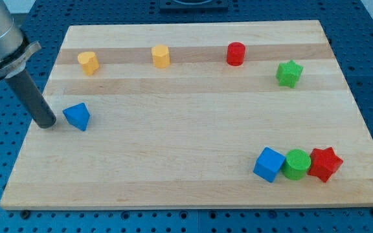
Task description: Move the blue triangle to the center of the board
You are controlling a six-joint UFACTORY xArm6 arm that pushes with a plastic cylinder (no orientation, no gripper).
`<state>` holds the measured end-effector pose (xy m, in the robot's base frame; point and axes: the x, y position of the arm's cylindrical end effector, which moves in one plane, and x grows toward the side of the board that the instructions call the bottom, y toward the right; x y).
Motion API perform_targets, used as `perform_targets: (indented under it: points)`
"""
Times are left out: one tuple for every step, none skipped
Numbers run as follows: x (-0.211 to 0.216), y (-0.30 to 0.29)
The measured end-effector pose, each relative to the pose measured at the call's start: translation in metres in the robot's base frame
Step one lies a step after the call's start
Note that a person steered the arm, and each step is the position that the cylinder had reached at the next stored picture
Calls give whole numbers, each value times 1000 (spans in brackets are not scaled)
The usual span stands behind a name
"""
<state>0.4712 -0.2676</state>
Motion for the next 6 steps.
perform_targets:
  points:
    - [-18, 25]
    - [-20, 86]
    - [-19, 98]
    - [-16, 39]
    - [11, 9]
    - [19, 54]
